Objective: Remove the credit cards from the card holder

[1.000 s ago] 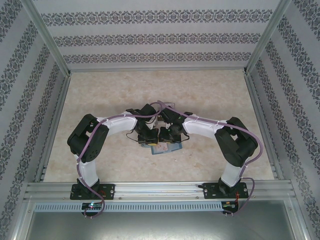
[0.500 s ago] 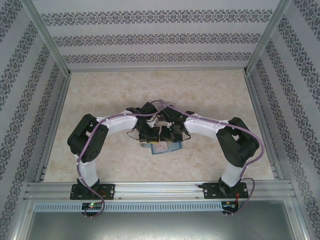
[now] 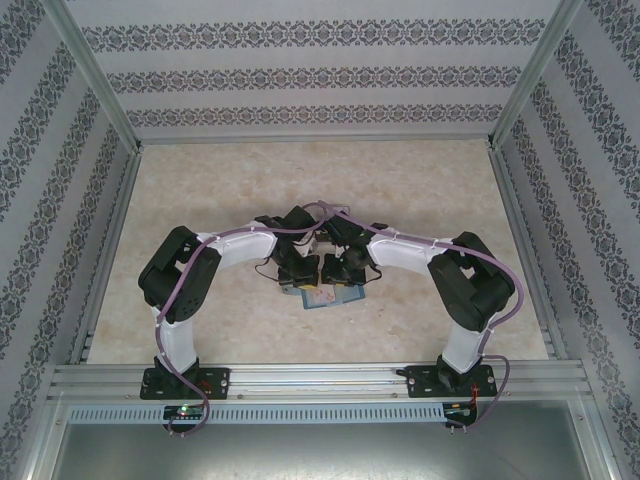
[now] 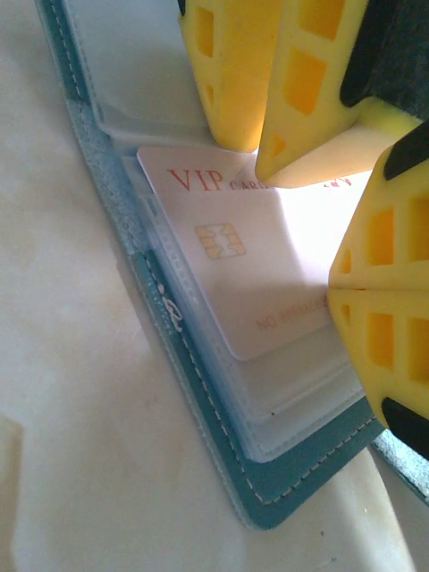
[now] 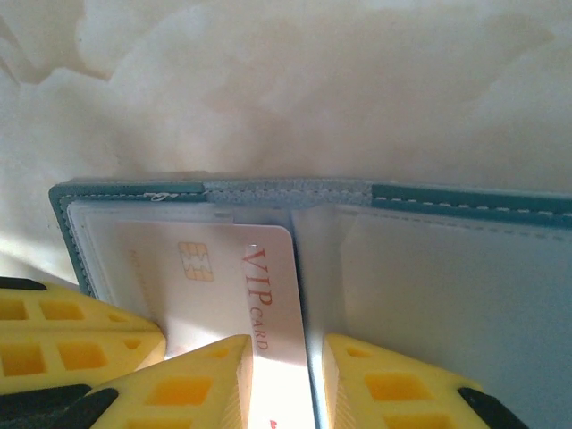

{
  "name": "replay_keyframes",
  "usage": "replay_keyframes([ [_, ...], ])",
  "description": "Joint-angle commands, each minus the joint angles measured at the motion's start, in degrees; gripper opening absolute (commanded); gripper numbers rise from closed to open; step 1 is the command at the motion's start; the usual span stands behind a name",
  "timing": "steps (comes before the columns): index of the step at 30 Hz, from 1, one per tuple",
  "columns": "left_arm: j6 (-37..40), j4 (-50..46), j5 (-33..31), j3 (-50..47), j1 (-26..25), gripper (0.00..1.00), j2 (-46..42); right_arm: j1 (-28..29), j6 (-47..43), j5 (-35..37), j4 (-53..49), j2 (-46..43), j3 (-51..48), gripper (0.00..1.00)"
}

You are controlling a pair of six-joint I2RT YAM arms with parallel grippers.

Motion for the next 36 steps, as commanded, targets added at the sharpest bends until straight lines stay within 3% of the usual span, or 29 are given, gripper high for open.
replay_keyframes([
  [1,0.9,-2.2,-2.8,-1.5,-0.8,0.02,2.1,-0.4,-0.1,-2.3,1.3,0.8,-1.3,0.28],
  [21,1.2,-2.3,-2.7,-1.5,-0.8,0.01,2.7,-1.9,2.8,-10.2,9.7,-4.0,-4.9,0.25],
  [36,1.3,-2.6,-2.5,-1.2,-0.9,0.02,2.9,-3.5,5.0,-13.7,15.9,-4.4,-8.4,0.15],
])
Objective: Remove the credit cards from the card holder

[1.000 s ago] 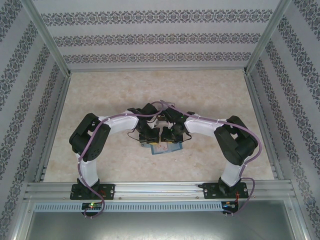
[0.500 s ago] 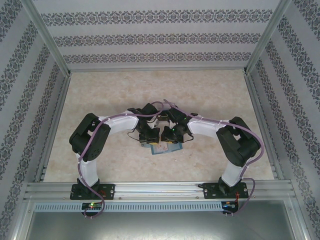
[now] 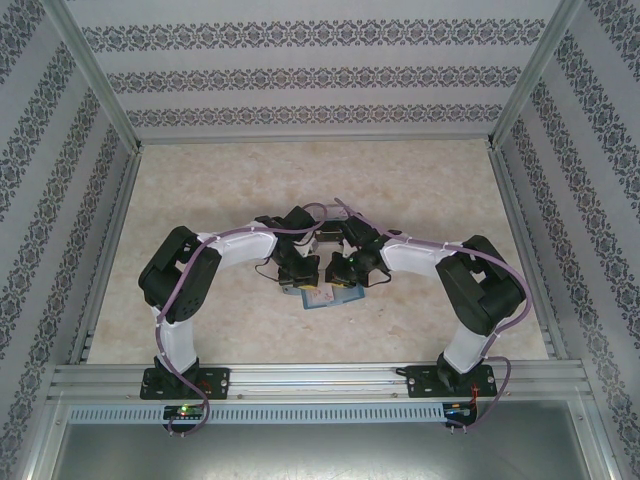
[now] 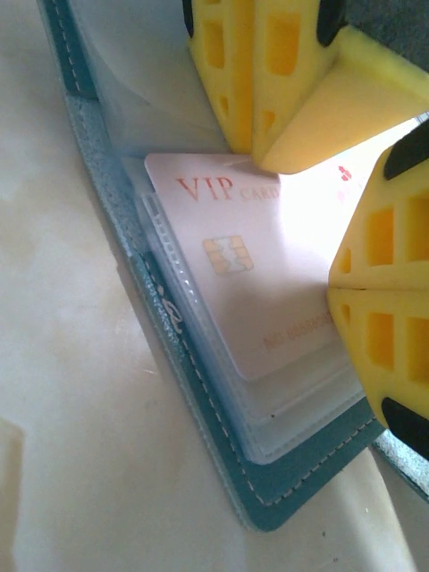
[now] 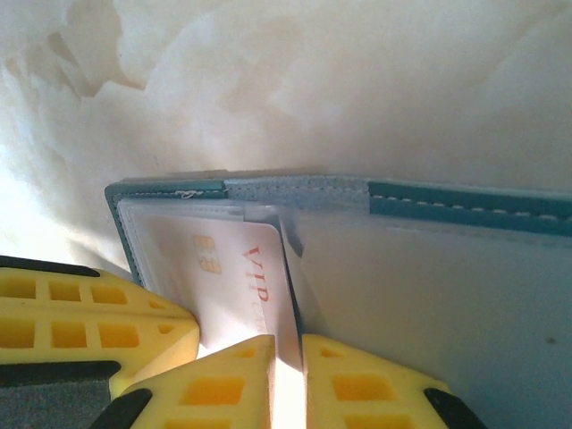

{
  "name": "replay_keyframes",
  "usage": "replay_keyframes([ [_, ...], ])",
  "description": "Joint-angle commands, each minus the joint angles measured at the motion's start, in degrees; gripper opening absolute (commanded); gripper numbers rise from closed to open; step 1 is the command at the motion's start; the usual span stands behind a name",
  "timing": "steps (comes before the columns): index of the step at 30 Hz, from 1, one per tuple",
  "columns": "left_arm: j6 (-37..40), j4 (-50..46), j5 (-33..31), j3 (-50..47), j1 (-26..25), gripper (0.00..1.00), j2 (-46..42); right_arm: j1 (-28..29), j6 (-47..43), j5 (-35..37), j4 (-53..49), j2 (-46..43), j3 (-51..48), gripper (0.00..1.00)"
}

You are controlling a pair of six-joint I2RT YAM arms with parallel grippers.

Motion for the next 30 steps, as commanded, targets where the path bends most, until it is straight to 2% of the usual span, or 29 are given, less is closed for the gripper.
replay_keyframes([
  [1,0.9,-2.5,-2.5,-1.1,-0.8,0.01,2.8,0.0,1.0,-4.2,5.0,-1.0,-0.8,0.13],
  [12,0.9,-3.1,-2.7,-0.7,-0.8,0.02,2.6,-1.1,-0.1,-1.8,3.7,-2.1,-1.9,0.01],
  [22,1.0,-3.6,-3.0,-0.5,-0.8,0.02,2.5,-2.5,-1.3,-0.2,1.9,-4.6,-3.0,0.0],
  [23,1.0,-3.7,-3.1,-0.5,-0.8,0.02,2.6,-2.3,-1.1,-1.1,2.7,-4.4,-3.0,0.02],
  [26,1.0,-3.6,-3.1,-0.5,-0.8,0.01,2.6,-1.4,-1.2,-3.3,3.3,-2.9,-1.8,0.17],
  [30,0.9,-3.6,-3.1,-0.3,-0.8,0.01,2.5,0.0,-1.1,-3.0,3.4,-0.8,-0.4,0.2],
])
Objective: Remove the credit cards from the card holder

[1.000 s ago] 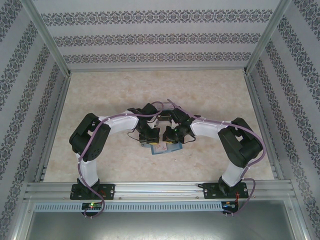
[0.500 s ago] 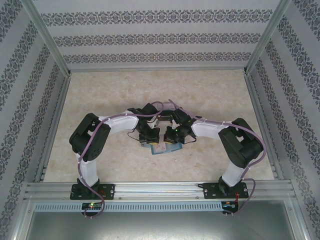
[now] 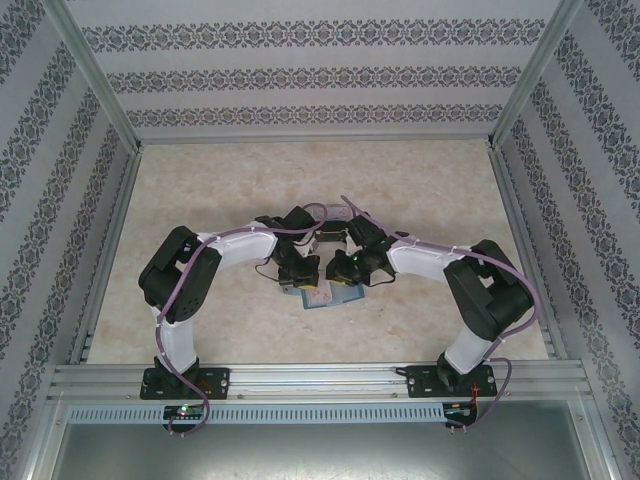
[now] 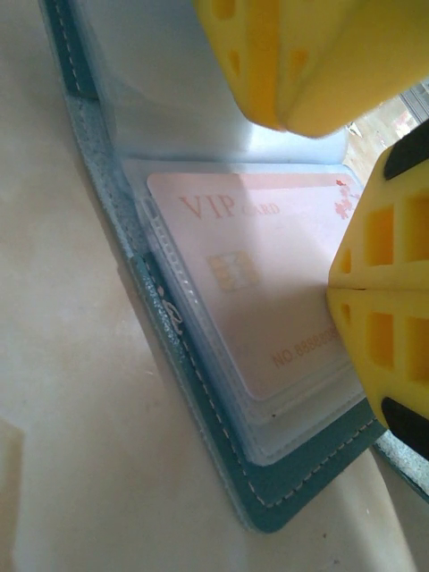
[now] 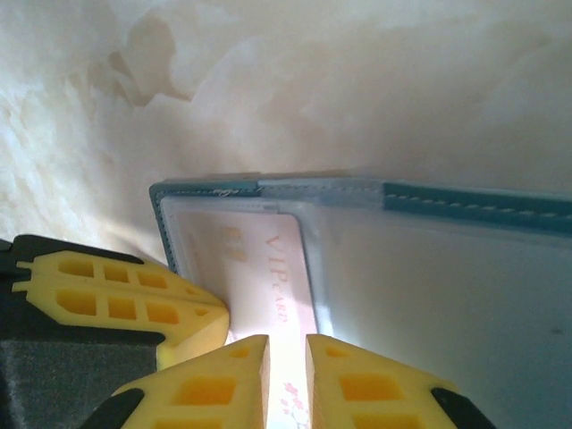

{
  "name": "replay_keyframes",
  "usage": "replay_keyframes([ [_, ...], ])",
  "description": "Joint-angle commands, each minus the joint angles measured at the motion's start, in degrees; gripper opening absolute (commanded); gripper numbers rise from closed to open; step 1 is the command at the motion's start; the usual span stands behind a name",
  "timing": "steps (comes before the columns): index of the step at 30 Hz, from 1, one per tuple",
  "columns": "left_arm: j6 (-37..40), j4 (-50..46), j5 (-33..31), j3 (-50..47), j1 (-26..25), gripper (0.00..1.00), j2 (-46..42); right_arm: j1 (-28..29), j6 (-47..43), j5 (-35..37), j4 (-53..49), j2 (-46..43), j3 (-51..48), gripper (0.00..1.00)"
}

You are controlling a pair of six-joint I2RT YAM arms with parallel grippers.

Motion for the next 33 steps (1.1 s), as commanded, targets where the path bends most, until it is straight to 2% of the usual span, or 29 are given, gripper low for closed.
replay_keyframes([
  [1,0.9,-3.6,-3.2,-0.4,-0.8,0.01,2.5,1.3,-0.7,-0.9,0.6,2.1,2.0,0.21],
  [19,0.9,-4.9,-3.5,0.1,-0.8,0.04,1.3,2.8,-4.8,9.3,-9.7,3.5,5.5,0.26],
  [26,1.0,-4.6,-3.4,-0.2,-0.8,0.03,1.8,3.4,-3.3,7.4,-6.9,0.7,5.5,0.21],
  [33,0.9,-4.4,-3.3,0.0,-0.8,0.03,2.0,4.2,-2.6,4.8,-5.1,2.8,6.4,0.18],
])
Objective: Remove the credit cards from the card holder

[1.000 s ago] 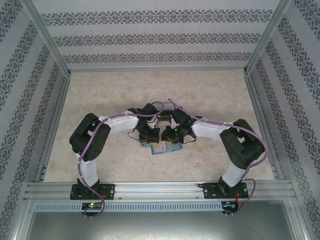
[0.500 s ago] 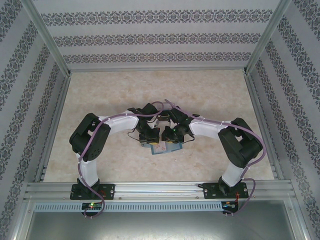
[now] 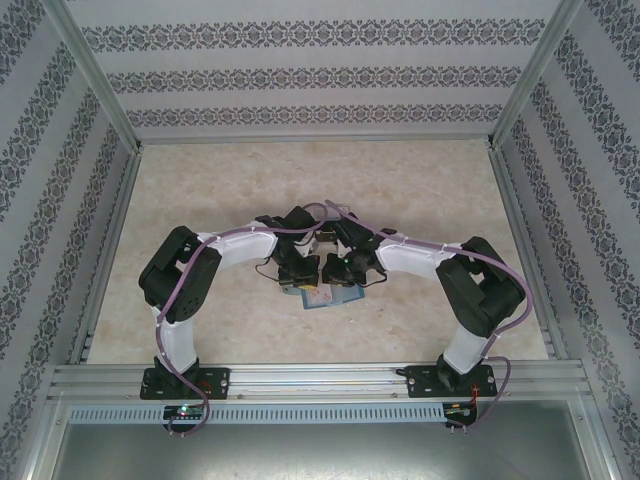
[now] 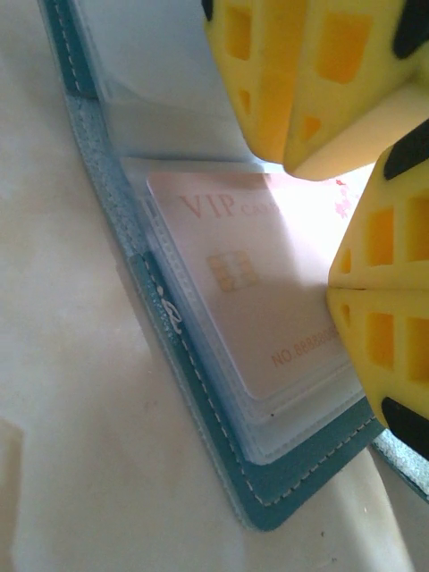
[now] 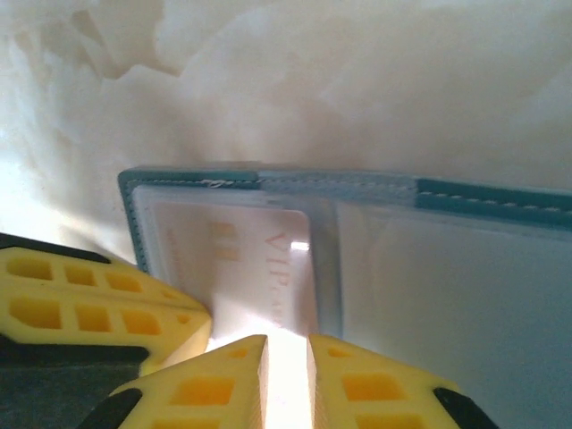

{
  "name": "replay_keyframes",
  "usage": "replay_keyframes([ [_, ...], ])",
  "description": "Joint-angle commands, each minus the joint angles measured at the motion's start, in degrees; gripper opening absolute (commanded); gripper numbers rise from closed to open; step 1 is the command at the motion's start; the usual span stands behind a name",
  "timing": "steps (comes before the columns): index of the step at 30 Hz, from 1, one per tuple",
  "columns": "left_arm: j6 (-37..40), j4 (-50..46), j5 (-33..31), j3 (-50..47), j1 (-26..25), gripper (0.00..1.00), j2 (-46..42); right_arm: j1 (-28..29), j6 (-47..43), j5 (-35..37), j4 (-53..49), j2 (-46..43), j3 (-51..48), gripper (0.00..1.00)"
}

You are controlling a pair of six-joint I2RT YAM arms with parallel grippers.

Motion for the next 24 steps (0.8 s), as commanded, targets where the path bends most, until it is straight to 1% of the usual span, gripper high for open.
replay_keyframes([
  [1,0.9,-4.1,-3.1,-0.3,-0.7,0.03,2.0,0.8,0.8,-1.4,1.2,0.9,1.7,0.18],
  [10,0.9,-4.1,-3.1,-0.6,-0.7,0.03,1.7,0.9,-0.4,2.1,-1.5,3.6,2.1,0.18],
  [13,1.0,-4.3,-3.1,-0.5,-0.7,0.03,1.5,0.9,-0.7,2.7,-2.2,4.0,2.2,0.21],
  [18,1.0,-4.9,-3.5,-0.1,-0.7,0.03,1.0,1.0,-1.8,6.5,-5.5,3.6,3.1,0.27],
  [24,1.3,-5.8,-3.8,0.3,-0.7,0.04,0.3,1.0,-3.2,8.8,-8.2,3.5,4.2,0.28],
])
